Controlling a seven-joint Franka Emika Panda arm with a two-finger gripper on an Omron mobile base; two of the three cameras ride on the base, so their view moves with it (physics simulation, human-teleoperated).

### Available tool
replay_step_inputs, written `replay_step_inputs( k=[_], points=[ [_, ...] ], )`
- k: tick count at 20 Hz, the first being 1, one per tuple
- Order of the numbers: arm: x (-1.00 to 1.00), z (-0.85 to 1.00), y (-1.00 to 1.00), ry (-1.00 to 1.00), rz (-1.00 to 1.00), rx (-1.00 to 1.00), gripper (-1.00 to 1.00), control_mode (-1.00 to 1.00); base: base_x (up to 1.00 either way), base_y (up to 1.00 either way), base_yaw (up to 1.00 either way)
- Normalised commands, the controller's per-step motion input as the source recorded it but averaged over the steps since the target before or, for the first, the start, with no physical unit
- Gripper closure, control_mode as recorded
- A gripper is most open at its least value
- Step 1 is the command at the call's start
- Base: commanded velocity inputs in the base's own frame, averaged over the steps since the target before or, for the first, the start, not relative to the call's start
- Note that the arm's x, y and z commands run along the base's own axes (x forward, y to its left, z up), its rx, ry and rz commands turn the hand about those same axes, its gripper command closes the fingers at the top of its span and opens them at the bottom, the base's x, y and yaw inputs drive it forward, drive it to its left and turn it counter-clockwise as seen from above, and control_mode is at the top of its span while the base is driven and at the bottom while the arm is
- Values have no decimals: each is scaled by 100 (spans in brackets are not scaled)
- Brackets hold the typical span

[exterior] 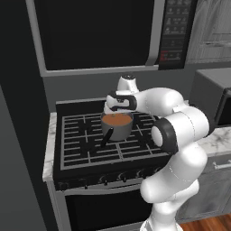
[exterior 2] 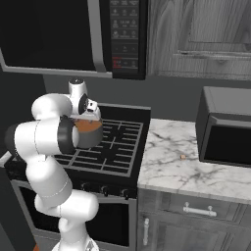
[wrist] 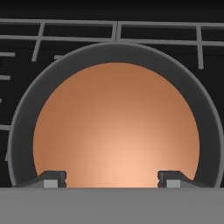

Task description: Pick up the sugar cube(s) and place them in the saucepan with hot chocolate.

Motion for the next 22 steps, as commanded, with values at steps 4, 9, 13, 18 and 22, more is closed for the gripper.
replay_step_inputs(
  k=[4,9,13,18,22],
  points=[
    [0,2,0,0,0,0,-100,-100,0,0,0],
    [-3,7,0,0,0,0,-100,-100,0,0,0],
    [-9,5,0,-5,0,0,-100,-100,0,0,0],
    [-3,3,0,-8,0,0,-100,-100,0,0,0],
    [-2,4,0,-10,0,0,-100,-100,0,0,0]
  ],
)
